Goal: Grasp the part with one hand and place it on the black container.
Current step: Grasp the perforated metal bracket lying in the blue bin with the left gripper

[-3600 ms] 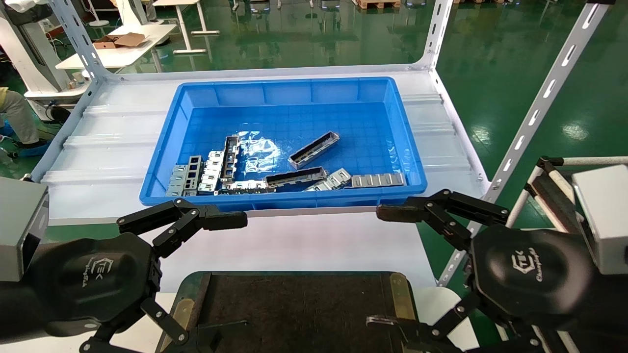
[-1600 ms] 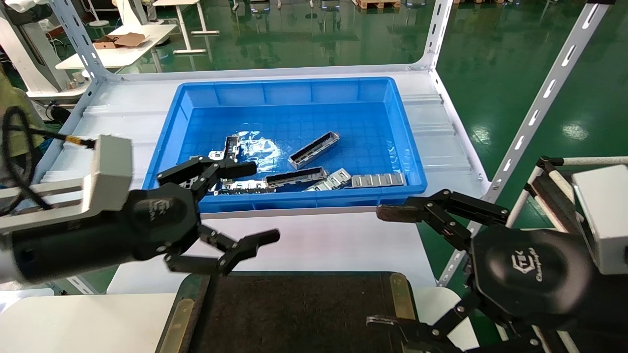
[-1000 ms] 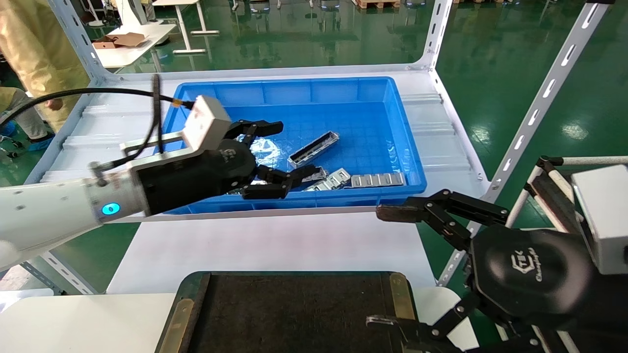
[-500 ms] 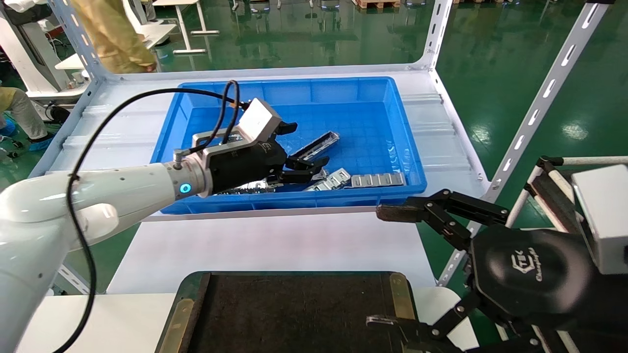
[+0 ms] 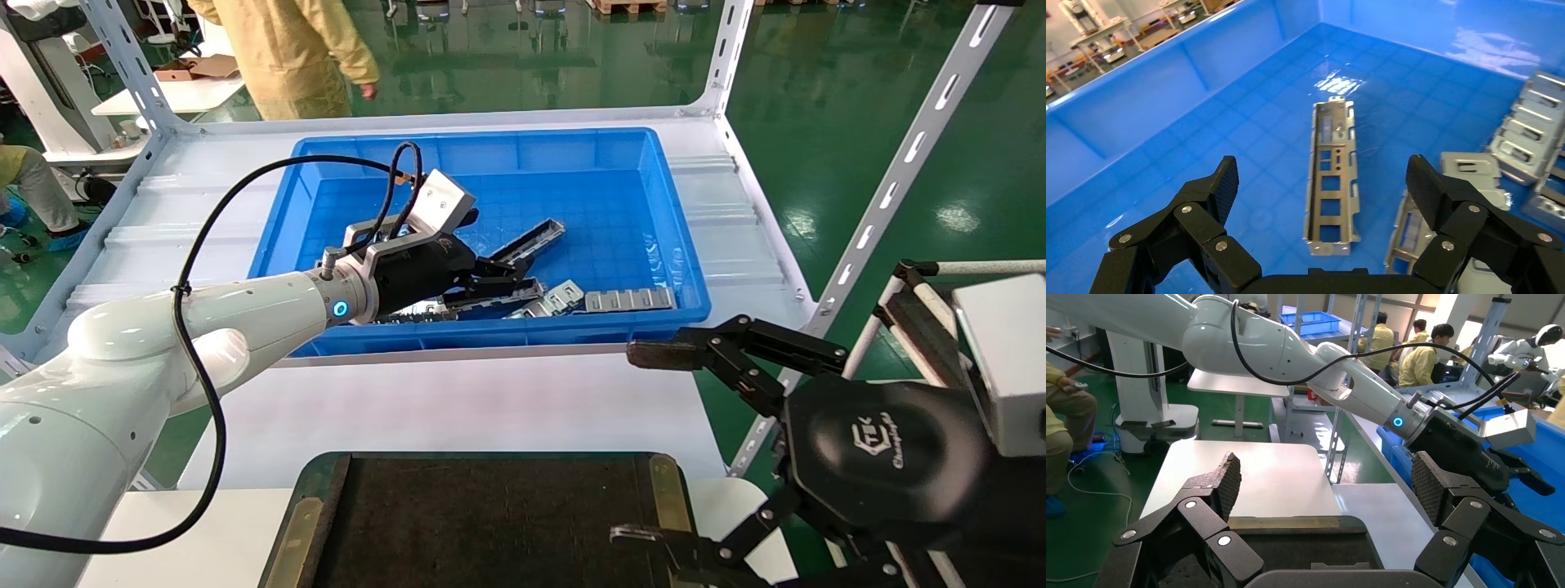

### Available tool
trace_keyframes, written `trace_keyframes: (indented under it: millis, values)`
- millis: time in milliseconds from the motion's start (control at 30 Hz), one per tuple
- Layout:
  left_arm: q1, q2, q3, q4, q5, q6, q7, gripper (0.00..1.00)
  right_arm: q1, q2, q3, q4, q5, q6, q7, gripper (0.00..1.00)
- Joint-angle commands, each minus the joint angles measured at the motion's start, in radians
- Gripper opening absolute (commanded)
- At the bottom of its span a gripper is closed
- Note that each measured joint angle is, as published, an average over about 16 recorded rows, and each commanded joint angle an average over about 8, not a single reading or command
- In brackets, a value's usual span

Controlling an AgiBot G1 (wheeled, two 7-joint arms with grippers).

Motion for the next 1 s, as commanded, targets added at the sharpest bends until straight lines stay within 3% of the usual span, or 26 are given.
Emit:
trace_keyframes:
  millis: [33,133,167,233,1000]
  values:
    - [-0.002,0.003,0.008,0.007,-0.008,-0.013,0.001,0.6,0.0,0.0,0.0,0.0,0.0,0.0,0.0,0.44]
    - [0.0,0.004,0.027,0.004,-0.02,-0.025,-0.009,0.23,0.0,0.0,0.0,0.0,0.0,0.0,0.0,0.07]
    - [0.001,0.004,0.034,0.003,-0.024,-0.03,-0.013,0.1,0.0,0.0,0.0,0.0,0.0,0.0,0.0,0.0]
    - [0.003,0.004,0.048,0.0,-0.032,-0.039,-0.02,0.0,0.0,0.0,0.0,0.0,0.0,0.0,0.0,0.0]
    - [0.025,0.003,0.202,-0.04,-0.145,-0.135,-0.091,0.0,0.0,0.0,-0.001,0.0,0.0,0.0,0.0,0.0]
